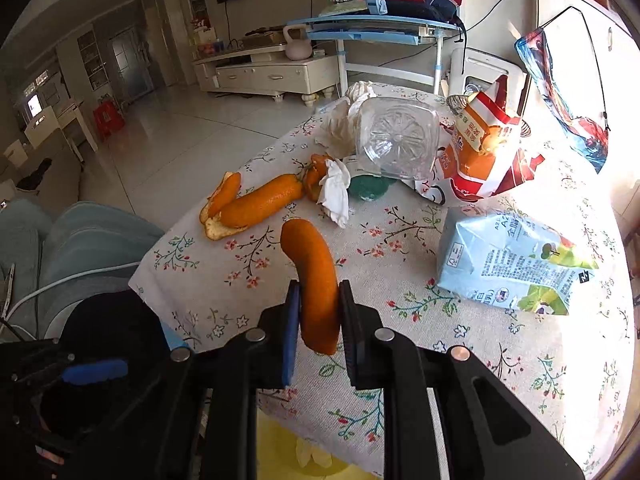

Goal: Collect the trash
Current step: 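Drop the tissue into the basin with the left gripper while the right gripper drops an orange peel strip, then reach the left gripper to the large orange peel and close on it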

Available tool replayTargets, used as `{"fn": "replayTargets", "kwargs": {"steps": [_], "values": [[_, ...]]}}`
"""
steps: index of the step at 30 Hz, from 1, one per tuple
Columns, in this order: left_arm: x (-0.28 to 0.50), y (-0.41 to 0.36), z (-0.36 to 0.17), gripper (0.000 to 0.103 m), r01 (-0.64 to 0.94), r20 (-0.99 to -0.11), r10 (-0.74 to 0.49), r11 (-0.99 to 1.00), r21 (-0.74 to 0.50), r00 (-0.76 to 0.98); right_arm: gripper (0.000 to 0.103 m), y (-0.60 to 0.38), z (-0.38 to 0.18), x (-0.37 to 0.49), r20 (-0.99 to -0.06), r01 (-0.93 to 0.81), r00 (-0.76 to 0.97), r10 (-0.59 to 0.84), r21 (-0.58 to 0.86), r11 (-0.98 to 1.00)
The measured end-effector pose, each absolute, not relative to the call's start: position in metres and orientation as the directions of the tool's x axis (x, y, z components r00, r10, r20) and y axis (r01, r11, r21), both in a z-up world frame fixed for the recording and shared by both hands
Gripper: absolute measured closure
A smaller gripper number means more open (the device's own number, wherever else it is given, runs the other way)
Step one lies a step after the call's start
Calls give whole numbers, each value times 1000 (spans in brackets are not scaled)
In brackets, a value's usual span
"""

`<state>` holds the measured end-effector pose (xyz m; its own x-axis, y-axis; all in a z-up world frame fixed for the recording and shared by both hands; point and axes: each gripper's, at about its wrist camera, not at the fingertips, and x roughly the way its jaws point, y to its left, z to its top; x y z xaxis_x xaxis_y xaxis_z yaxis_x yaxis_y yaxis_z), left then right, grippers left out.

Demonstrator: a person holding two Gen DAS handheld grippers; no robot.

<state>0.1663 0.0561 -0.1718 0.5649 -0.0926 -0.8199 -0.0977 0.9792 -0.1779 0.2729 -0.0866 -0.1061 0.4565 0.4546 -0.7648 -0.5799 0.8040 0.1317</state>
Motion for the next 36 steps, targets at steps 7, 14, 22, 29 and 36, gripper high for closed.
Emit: {"fn": "replayTargets", "kwargs": {"steps": [7,14,22,29,36], "values": [[168,65,-157,49,-123,-802,-45,982,-146,596,83,-122,-97,216,-790,-553,439,427,136,822],[164,56,-148,49,-108,-788,-40,985,-134,615,83,-124,-116,180,-840,-551,377,390,135,824],[156,41,-135,46,-88,-773,-9,993,-83,634,50,-124,-149,168,-866,-498,340,368,166,851],[149,30,-124,43,-75,-756,3,995,-61,655,34,-129,-137,162,-826,-483,431,364,129,866],[139,23,-112,39,-62,-736,14,997,-38,677,19,-136,-122,156,-778,-456,523,350,92,885]]}}
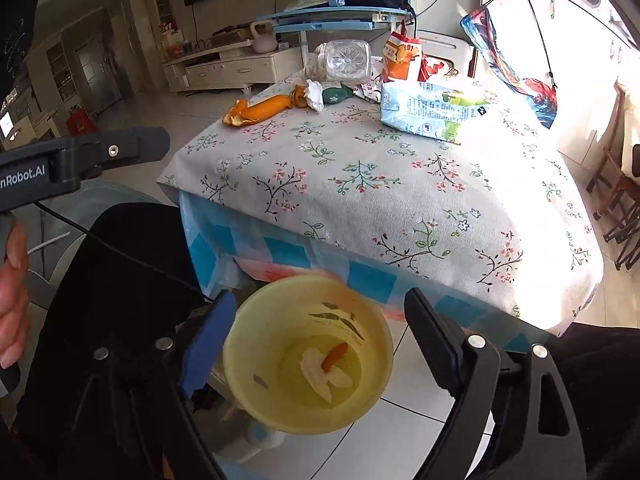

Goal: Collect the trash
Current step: 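Reach the left gripper to the large orange peel and close on it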

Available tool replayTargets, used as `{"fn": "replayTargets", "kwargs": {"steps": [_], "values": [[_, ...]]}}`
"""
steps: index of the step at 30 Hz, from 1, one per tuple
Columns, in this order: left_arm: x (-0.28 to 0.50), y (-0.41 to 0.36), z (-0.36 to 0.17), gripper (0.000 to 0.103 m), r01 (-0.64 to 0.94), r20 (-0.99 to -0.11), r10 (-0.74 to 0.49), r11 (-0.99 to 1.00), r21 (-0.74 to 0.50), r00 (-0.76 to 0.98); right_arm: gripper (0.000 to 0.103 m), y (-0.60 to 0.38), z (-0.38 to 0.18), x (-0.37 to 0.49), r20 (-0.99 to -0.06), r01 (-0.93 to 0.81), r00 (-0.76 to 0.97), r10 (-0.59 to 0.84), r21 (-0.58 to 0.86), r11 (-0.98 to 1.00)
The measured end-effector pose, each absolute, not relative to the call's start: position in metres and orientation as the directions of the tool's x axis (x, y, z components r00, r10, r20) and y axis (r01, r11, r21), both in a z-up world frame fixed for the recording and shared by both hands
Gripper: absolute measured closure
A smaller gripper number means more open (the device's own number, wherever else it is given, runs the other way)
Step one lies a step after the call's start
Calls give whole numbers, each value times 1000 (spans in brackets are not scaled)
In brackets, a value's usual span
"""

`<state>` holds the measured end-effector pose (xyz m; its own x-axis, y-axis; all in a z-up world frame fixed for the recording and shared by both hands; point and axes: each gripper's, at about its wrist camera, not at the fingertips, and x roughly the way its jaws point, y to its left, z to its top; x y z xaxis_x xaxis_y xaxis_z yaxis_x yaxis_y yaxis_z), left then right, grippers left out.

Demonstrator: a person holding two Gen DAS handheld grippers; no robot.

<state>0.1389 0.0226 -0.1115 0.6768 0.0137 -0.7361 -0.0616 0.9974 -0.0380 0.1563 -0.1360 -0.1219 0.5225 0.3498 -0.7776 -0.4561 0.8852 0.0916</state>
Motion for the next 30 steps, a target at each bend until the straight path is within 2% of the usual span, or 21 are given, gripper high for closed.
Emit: {"fn": "replayTargets", "kwargs": {"steps": [6,16,30], "values": [[133,21,-105,37,-62,-725,17,997,-35,689,13,-145,-115,157,-745,-422,570,346,96,902],[141,21,-108,33,-70,-731,39,997,-12,681,13,-160,-114,164,-722,-368,608,331,113,923],[213,31,-115,32,-79,-728,89,996,48,680,12,-173,-121,176,-716,-301,621,319,158,941]]}}
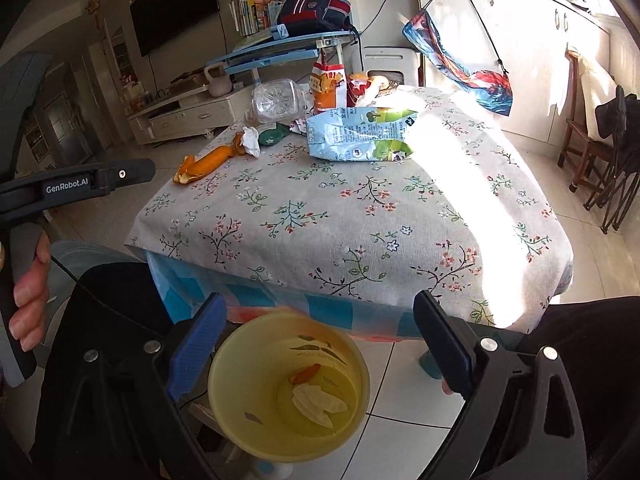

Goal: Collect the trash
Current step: 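Reach the left gripper to the large orange peel and close on it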

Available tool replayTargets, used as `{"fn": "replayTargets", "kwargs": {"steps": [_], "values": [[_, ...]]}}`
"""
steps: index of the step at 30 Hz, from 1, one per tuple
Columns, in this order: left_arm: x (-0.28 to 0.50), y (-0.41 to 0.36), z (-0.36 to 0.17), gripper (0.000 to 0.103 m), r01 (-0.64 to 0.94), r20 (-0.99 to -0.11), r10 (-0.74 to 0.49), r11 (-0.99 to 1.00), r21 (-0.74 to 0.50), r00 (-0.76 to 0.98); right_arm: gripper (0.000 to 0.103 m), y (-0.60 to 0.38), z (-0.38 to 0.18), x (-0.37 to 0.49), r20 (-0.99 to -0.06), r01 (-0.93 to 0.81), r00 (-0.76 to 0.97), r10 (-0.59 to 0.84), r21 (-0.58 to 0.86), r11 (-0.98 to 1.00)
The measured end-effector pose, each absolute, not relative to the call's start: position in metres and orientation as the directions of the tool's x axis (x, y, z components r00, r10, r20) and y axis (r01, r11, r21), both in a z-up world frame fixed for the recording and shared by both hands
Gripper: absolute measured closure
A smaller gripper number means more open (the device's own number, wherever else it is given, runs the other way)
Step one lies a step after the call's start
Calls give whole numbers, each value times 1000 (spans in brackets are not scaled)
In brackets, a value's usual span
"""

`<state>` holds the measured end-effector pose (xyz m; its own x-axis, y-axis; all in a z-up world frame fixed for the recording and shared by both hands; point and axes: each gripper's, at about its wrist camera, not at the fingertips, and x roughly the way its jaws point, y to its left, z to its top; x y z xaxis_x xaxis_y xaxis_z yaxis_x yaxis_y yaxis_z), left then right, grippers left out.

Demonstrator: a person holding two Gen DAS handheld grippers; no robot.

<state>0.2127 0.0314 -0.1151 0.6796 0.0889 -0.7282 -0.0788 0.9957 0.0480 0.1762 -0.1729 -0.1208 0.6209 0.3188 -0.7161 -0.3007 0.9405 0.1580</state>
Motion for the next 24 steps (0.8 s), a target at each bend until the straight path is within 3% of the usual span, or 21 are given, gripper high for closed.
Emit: {"fn": "replayTargets", "kwargs": {"steps": [24], "values": [[355,57,-169,34,-26,-792,97,994,102,603,11,-167,-133,193,-743,-285,594,307,162,945]]}}
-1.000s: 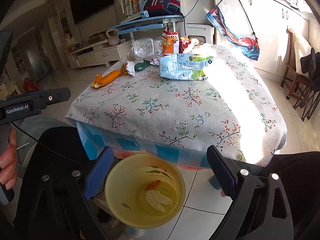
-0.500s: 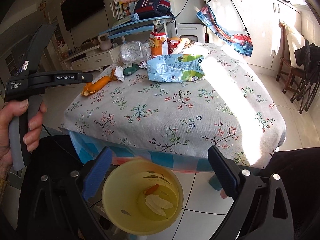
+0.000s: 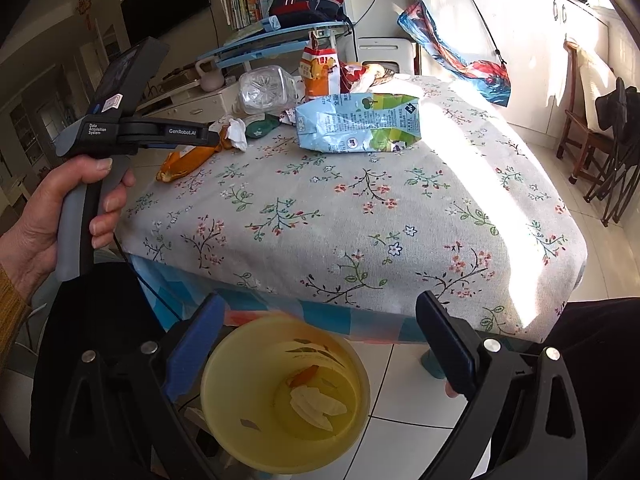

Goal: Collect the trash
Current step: 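Reach the left gripper to the large orange peel and close on it, then hold the orange peel in the left gripper while the right gripper grasps the blue milk carton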

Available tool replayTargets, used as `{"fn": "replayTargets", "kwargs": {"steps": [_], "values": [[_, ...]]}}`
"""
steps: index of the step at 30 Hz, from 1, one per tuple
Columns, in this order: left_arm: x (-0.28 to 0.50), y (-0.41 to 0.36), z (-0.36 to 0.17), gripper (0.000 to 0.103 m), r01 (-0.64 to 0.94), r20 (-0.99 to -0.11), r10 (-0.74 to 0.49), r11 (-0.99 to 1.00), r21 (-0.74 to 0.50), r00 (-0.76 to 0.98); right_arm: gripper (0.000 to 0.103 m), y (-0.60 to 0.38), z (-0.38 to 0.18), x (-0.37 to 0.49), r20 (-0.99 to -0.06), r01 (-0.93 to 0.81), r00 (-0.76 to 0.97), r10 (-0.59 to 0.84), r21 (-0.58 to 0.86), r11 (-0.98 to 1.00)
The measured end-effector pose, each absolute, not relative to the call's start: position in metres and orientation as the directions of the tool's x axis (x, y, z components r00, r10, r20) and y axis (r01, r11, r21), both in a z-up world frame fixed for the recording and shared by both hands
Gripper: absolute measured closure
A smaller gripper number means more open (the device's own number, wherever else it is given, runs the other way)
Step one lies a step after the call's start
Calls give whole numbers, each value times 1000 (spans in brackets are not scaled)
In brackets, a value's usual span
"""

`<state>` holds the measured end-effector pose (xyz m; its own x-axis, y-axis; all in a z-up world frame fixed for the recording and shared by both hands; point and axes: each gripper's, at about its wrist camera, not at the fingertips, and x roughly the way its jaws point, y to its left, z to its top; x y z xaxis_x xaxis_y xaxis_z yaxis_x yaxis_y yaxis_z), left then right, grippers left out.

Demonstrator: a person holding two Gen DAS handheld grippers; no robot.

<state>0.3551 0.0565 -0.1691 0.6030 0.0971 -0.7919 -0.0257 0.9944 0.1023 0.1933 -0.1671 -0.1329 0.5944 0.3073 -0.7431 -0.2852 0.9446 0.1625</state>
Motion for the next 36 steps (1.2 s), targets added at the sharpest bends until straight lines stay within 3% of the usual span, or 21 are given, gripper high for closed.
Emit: {"fn": "replayTargets", "kwargs": {"steps": [9,15,36], "values": [[372,63,-189,50,-42,-821,76,997,63,566,11,-168,-135,194,-748,-283,586,311,171,944],[369,55,-188,78,-20,-827,56,998,54,560,11,-168,-134,193,-746,-284,589,311,169,944],[292,21,-164,81,20,-793,43,997,70,608,11,-159,-129,183,-737,-317,610,292,111,942]]}}
